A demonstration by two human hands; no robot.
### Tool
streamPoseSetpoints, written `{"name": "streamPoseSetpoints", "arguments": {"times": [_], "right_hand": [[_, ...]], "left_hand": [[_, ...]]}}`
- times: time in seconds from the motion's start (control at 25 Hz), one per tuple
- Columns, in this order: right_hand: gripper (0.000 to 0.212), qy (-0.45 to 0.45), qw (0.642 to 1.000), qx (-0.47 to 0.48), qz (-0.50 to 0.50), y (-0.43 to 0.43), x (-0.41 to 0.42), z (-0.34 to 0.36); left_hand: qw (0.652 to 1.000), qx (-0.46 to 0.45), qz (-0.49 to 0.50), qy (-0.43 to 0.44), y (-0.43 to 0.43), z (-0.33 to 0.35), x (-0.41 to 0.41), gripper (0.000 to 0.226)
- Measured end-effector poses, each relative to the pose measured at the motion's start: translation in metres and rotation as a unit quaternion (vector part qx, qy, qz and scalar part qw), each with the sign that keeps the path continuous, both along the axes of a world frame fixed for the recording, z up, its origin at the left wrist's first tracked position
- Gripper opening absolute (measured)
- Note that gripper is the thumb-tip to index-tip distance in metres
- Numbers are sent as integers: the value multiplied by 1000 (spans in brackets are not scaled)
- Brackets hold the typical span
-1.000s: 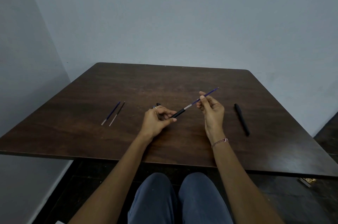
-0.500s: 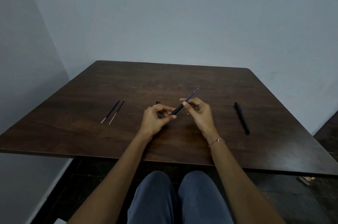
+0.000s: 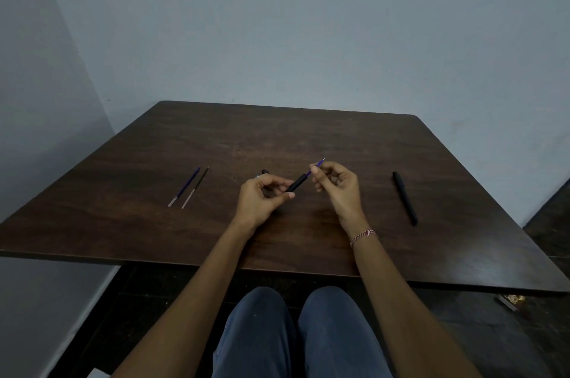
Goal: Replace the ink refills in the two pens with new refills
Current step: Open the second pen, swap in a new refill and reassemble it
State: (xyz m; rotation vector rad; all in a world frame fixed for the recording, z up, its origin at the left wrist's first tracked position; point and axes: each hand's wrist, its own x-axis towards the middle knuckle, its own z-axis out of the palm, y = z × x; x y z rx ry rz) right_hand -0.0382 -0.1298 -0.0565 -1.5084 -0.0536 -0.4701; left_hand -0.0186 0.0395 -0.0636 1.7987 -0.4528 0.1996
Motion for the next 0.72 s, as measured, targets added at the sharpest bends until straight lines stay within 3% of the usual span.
{"name": "streamPoseSetpoints", "arguments": {"times": [0.24,0.52,0.6,0.72], "right_hand": [[22,-5,1000,25,2,-3,0,1],[33,0,1000,28,-14,-1,1,0],[32,-9,999,-4,-39,-2,2,-2],[20,7,987,-143,-78,6,6,-3]], "left_hand": [[995,-73,71,10,2,-1,6,25],[941,-270,192,73,13,6,11,23],[935,-286,198,74,12,7,10,23],[930,-296,204,79,13,6,11,22]]}}
